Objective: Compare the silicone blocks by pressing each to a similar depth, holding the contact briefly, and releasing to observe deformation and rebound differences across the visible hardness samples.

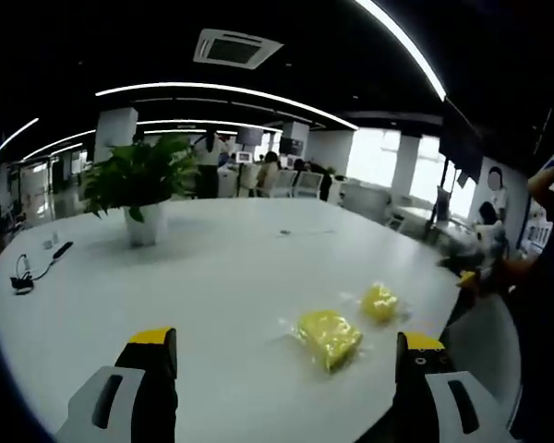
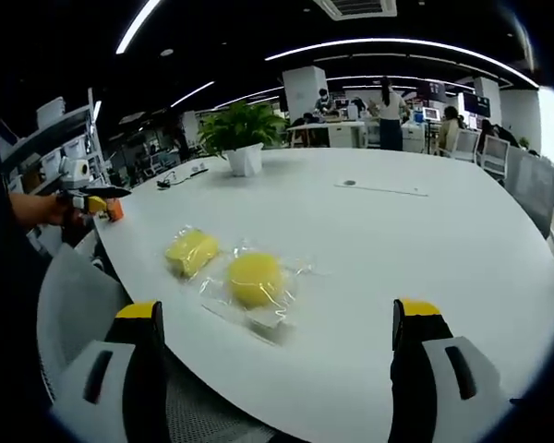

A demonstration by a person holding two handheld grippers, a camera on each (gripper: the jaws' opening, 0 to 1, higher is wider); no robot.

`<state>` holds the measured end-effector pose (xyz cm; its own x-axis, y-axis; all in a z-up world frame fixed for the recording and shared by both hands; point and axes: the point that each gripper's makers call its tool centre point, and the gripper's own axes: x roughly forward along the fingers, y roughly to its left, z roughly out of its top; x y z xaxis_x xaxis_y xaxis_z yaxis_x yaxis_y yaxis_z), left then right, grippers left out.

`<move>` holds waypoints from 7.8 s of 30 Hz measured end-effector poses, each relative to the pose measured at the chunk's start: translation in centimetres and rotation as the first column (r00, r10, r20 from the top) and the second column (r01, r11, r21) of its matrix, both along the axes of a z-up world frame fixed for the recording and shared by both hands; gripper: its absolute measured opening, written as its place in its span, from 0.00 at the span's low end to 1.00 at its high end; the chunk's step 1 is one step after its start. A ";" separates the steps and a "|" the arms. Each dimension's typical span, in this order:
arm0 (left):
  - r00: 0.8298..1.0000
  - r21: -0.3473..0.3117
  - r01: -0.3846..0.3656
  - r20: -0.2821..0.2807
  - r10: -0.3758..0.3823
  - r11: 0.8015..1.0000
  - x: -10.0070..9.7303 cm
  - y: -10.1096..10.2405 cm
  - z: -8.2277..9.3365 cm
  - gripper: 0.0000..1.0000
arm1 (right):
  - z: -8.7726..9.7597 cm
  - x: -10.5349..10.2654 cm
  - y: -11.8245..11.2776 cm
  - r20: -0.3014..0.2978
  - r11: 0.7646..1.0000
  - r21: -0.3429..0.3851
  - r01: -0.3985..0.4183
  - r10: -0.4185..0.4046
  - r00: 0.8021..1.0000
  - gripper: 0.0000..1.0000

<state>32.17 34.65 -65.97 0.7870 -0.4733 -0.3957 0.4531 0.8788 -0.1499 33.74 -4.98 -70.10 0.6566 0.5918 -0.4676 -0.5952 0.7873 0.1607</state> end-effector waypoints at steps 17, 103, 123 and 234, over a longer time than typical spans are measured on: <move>0.998 -0.029 0.020 -0.062 -0.021 0.999 -0.8 -1.1 -1.6 0.98 | -0.3 0.3 -1.0 -0.019 1.000 -0.014 0.021 -0.021 1.000 0.96; 0.991 -0.102 -0.047 -0.133 0.033 0.994 0.4 -0.1 -3.1 1.00 | -2.2 0.7 -1.8 -0.094 0.993 0.003 0.115 -0.114 0.989 0.96; 0.967 -0.199 -0.063 -0.254 0.011 0.978 3.2 -1.4 -3.5 0.96 | -2.8 0.7 -1.8 -0.100 0.996 -0.011 0.091 -0.091 0.991 0.96; 0.787 -0.645 -0.303 -0.585 -0.198 0.702 8.7 -8.6 -11.8 0.00 | -2.5 0.2 0.0 -0.094 1.000 -0.004 0.023 -0.023 0.995 0.96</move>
<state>40.82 26.01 -77.73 0.5495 -0.7589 -0.3495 0.0098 0.4241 -0.9056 33.90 -5.01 -72.64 0.6231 0.5754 -0.5297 -0.5592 0.8013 0.2127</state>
